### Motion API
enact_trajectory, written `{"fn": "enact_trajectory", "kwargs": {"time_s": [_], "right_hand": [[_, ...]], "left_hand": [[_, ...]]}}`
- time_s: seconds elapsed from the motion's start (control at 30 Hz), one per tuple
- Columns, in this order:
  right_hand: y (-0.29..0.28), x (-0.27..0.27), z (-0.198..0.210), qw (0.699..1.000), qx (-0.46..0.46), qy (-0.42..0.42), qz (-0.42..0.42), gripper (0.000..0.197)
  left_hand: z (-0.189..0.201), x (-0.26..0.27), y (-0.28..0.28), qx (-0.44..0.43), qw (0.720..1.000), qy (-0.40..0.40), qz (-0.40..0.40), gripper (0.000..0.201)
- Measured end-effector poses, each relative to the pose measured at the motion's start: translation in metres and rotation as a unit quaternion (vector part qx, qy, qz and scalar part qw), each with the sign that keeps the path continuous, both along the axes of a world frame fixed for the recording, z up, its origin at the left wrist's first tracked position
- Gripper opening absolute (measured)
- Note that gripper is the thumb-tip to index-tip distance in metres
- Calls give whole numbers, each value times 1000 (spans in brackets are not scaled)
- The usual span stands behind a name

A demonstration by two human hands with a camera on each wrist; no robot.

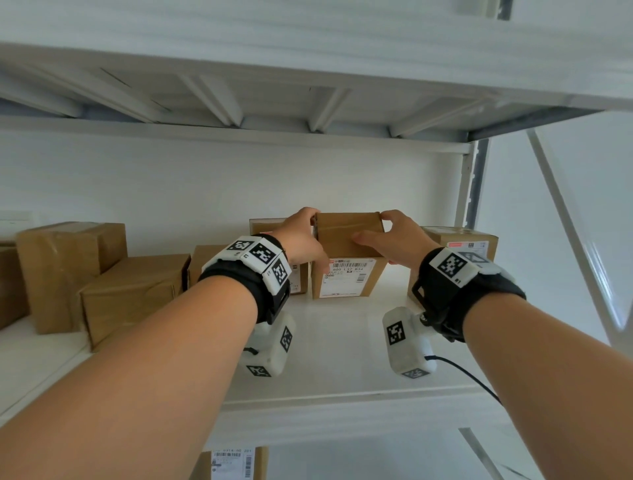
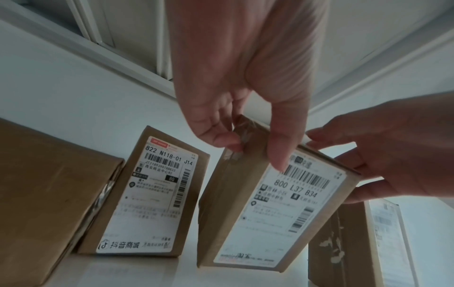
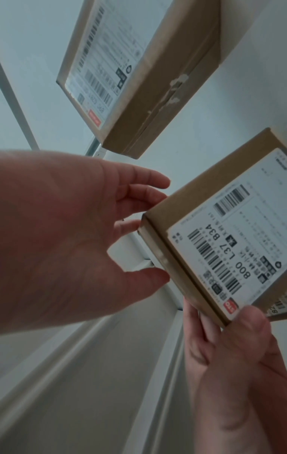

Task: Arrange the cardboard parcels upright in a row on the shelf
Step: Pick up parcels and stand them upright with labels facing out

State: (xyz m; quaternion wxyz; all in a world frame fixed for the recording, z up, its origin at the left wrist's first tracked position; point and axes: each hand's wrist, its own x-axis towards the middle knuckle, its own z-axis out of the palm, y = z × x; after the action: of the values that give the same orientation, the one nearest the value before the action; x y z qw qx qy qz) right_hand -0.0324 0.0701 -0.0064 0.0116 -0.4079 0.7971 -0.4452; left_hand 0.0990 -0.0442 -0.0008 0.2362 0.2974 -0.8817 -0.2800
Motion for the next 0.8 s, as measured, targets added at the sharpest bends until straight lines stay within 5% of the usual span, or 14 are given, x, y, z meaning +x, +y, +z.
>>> {"fn": "enact_trajectory", "kwargs": {"time_s": [0.23,0.47,0.8], "right_hand": [[6,-10,6,999,-32,-5,-8,75],[21,-35,9,999,-39,9,-7,44],[40,-77,8,983,-54,153,-87,25]], "left_hand": [[5,-9,7,8,998,44,-32,108],[7,-34,12,62,996,31,-64,80],[-1,-72,8,97,992,27,-72,68]]}}
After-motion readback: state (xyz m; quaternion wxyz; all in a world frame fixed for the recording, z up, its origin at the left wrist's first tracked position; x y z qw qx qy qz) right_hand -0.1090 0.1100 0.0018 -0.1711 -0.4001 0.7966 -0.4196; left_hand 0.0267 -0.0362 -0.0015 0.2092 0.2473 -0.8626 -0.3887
